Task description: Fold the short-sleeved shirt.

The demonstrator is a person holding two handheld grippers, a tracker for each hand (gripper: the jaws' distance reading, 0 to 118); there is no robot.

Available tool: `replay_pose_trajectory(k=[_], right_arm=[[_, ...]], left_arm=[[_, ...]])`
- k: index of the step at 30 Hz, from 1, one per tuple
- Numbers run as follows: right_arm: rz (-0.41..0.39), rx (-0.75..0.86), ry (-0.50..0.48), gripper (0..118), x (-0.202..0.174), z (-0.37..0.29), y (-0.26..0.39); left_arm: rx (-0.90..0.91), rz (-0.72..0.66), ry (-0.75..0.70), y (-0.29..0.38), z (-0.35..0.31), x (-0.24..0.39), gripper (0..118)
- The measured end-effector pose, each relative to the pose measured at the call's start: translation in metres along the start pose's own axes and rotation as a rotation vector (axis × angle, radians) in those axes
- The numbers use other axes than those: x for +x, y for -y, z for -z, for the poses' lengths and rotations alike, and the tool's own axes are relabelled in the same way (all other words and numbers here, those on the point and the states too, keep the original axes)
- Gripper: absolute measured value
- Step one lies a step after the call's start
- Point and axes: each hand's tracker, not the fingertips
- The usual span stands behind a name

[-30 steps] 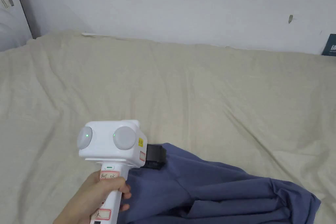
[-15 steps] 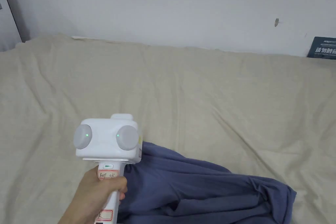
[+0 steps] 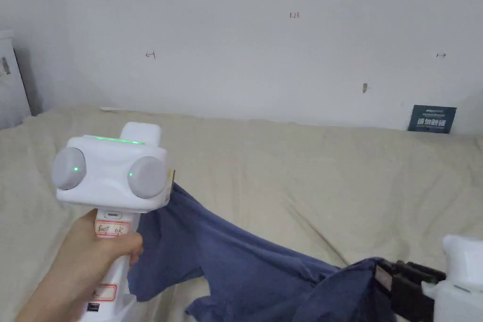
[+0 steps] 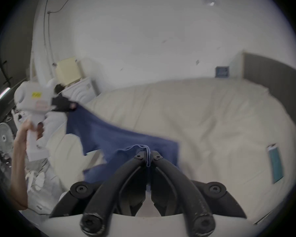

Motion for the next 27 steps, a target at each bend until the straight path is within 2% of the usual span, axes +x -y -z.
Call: replay_pose_trajectory(k=[4,6,10,14,24,26,27], right_arm=[[0.063,0.112,0.0,3,0.037,-0.017,-0.061],[0.055,0.131,0.029,3,0.05,-0.018,-0.091],[0.132,0.197,0.048,3,0.074,-0.019,-0.152],[0.088,0.249,0.103,3,0.084,-0.016,-0.206],[0.176,0.296,0.19,3,0.135,0.018,-0.318],[0.232,0.308,0.191,3,0.141,0.025,-0.334],[0.215,0.306,0.19,3,0.142,0.028,-0.34]], left_arm=[[0.07,0.0,-0.072,-0.041,-0.019,-0.019,5],[0.113,-0.035,-0.11,-0.06,-0.025,-0.032,5],[0.161,-0.062,-0.183,-0.095,-0.034,-0.055,5],[0.182,-0.109,-0.236,-0.122,-0.031,-0.08,5],[0.225,-0.217,-0.292,-0.172,0.008,-0.128,5],[0.239,-0.233,-0.292,-0.183,0.014,-0.133,5],[0.245,-0.244,-0.3,-0.188,0.017,-0.134,5]])
